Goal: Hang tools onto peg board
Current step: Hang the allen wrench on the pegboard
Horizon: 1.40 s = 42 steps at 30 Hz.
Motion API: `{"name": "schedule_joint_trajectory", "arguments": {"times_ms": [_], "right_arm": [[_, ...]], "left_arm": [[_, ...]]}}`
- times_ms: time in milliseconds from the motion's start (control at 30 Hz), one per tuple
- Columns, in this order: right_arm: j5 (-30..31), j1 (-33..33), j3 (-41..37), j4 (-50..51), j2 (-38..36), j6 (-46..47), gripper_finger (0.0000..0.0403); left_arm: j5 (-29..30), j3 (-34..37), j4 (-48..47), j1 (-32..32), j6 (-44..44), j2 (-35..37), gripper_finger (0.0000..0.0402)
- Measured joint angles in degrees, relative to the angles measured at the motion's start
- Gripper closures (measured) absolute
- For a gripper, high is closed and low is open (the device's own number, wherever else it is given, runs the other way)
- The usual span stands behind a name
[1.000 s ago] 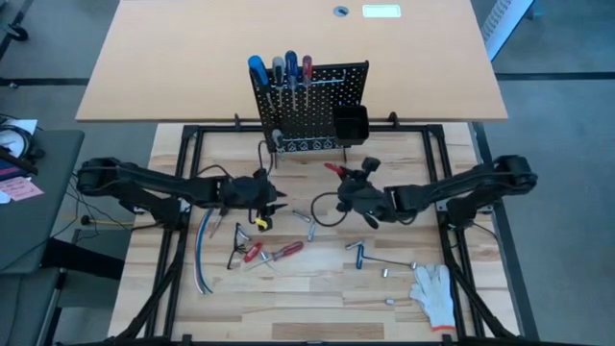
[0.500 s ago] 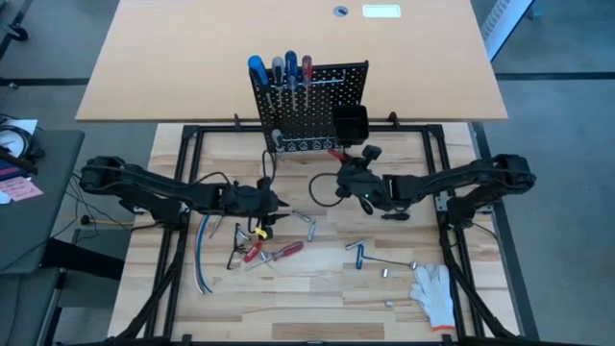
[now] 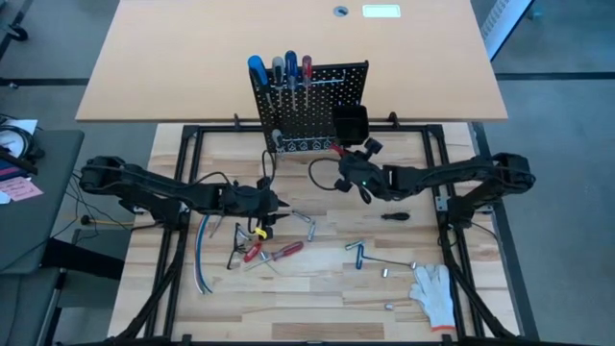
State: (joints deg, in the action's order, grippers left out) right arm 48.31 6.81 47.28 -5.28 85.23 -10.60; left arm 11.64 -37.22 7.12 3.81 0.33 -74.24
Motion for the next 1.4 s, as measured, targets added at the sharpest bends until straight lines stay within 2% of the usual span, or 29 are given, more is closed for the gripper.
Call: {"name": "schedule_joint_trajectory", "arguments": {"times_ms": [333, 567, 900, 1100, 1233, 1400], "right_arm": [[-8.6, 3.9, 6.9, 15.2, 0.0, 10.2, 0.0354], [-10.7, 5.3, 7.6, 16.3, 0.0, 11.4, 0.0354], [-11.6, 5.4, 7.6, 16.0, 0.0, 12.3, 0.027], [-9.4, 5.3, 7.6, 15.6, 0.0, 11.2, 0.0253], [-8.9, 2.6, 7.6, 15.6, -0.2, 10.1, 0.0261], [-9.2, -4.7, 7.7, 15.8, -0.2, 8.9, 0.0269]], "left_arm": [[0.0, 0.0, 0.1, 0.0, -0.2, 0.0, 0.0279], [0.0, 0.0, 0.1, 0.3, -0.6, 0.0, 0.0279], [0.0, 0.0, 0.1, 0.7, -0.6, 0.0, 0.0279], [0.0, 0.0, 0.1, 0.7, -0.6, 0.0, 0.0279], [0.0, 0.0, -0.4, 0.7, -0.4, 0.2, 0.0279], [-0.1, 0.0, -3.1, 0.8, 0.2, 2.6, 0.0279]]}}
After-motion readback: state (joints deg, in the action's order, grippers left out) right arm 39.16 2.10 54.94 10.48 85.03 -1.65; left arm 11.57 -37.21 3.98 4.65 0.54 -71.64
